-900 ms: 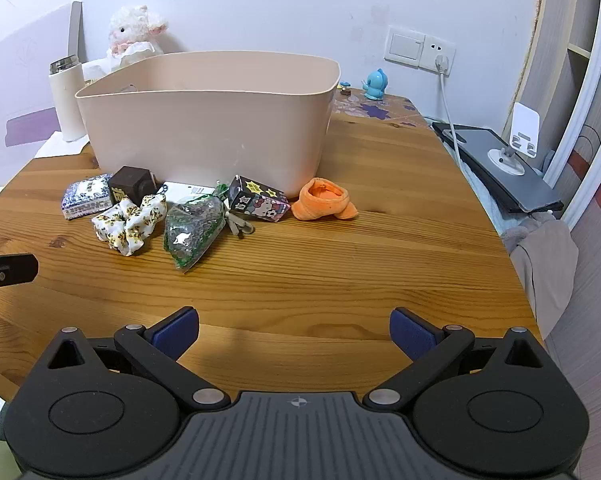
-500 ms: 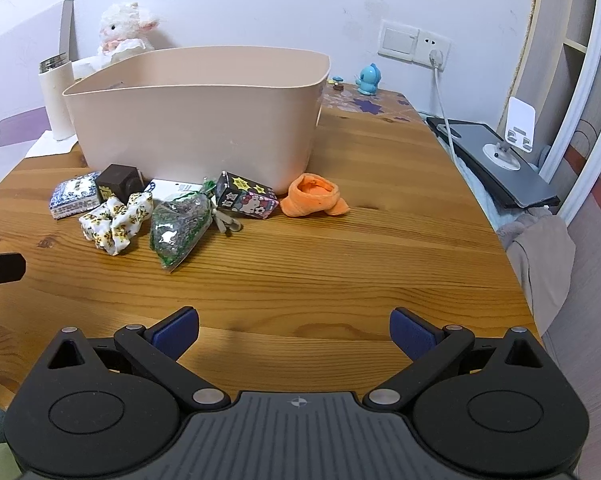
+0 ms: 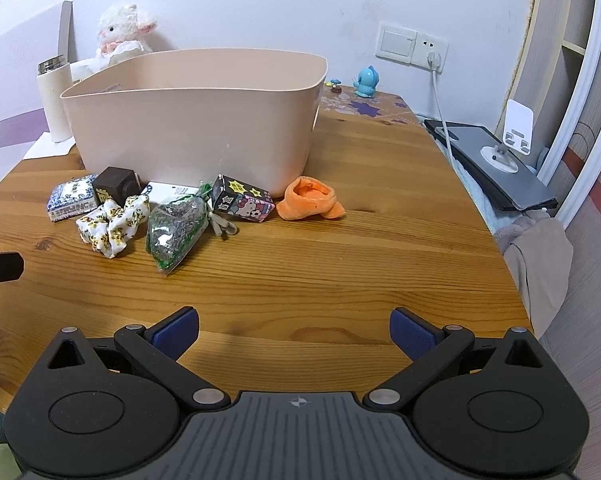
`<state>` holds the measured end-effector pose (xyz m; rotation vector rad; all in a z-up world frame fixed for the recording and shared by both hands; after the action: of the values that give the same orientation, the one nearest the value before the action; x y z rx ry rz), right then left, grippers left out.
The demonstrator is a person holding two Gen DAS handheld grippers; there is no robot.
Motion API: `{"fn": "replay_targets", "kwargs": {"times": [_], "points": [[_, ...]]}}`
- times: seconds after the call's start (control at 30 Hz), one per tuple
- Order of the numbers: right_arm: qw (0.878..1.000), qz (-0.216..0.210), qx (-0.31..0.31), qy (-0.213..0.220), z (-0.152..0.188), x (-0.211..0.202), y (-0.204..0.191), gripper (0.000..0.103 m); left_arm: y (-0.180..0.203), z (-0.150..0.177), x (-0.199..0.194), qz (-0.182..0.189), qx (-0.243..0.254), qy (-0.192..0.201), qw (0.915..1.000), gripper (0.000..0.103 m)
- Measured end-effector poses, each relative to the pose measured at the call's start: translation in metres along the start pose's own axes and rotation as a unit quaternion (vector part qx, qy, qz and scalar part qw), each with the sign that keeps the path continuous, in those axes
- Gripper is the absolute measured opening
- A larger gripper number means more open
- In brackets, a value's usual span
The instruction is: Organize objects
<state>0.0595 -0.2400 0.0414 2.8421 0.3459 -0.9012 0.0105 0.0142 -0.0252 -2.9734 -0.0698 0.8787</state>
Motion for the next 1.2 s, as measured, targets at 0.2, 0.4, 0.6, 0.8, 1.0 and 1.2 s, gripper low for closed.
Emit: {"fn": "replay_targets", "kwargs": {"times": [0.2,0.4,0.6,0.8,1.0,1.2], "points": [[1.000,-0.001,-0.001,0.000,0.0002,0.0002,-0.0003,0.103,0.0008,0.0003,0.0005,0.000,0.001,-0.001,1.0000,0.103],[1.000,-0.001,-0.003,0.002,-0.0002,-0.0003,0.0001,0.103,0.0027,0.0011,0.0009,-0.002,0.003,-0.001,1.0000,0.103],[1.000,0.000,-0.006,0.004,-0.0019,-0.0022,0.0011,0.103,0.0063,-0.0017,0.0019,-0.001,0.008,0.001,1.0000,0.103],[1.000,0.002,-0.007,0.002,-0.0027,-0.0011,0.0039,0.103,0.0080,-0.0019,0.0035,0.000,0.010,-0.002,1.0000,0.103],[1.000,0.004,-0.008,0.002,-0.0018,0.0006,0.0058,0.103,0.0047,-0.0020,0.0054,-0.005,0.007,-0.004,1.0000,0.103],[1.000,0.005,-0.006,0.005,-0.0021,0.0020,0.0070,0.103,0.0016,-0.0028,0.0078,-0.009,0.004,-0.004,0.9999,0.103]]}}
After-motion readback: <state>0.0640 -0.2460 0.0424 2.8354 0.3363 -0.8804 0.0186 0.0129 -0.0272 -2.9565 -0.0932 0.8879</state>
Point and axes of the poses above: each gripper's, at about its wrist camera, not at the fingertips, and x roughly the way its jaws point, y to its right, z to its underside, the point moved 3 cm from there along x, roughly the way its jaws point, and after that the axes turned 11 degrees about y, right-handed, at the moved point
